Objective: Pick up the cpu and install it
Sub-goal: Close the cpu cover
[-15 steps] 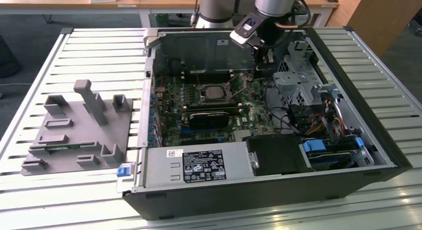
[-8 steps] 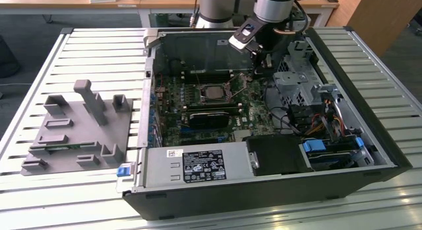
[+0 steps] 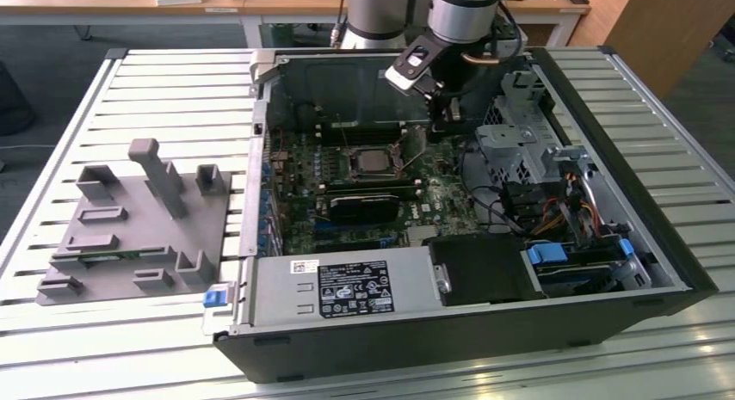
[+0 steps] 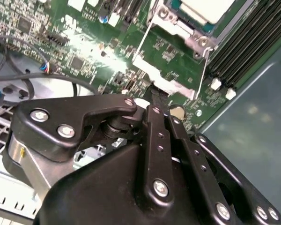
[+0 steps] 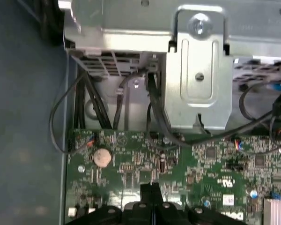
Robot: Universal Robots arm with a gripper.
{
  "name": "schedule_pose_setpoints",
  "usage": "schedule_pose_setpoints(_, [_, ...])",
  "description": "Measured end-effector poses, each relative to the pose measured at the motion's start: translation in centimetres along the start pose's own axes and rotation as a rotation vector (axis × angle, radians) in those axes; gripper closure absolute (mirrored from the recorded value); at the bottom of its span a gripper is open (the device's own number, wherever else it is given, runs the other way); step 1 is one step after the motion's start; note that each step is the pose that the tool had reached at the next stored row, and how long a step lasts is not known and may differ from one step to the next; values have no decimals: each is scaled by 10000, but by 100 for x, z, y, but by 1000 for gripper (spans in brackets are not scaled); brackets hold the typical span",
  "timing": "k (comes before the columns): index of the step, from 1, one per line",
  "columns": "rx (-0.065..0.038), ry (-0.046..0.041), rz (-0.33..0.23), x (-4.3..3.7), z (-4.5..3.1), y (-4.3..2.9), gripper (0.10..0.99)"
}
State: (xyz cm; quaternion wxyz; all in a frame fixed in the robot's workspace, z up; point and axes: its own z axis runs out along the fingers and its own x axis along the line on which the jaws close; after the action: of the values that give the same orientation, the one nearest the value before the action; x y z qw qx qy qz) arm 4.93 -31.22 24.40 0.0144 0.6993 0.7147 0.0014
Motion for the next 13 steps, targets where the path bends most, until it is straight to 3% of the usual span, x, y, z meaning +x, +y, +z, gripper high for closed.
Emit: schedule_pose_setpoints(13, [0,24,2,12,5,-532,980])
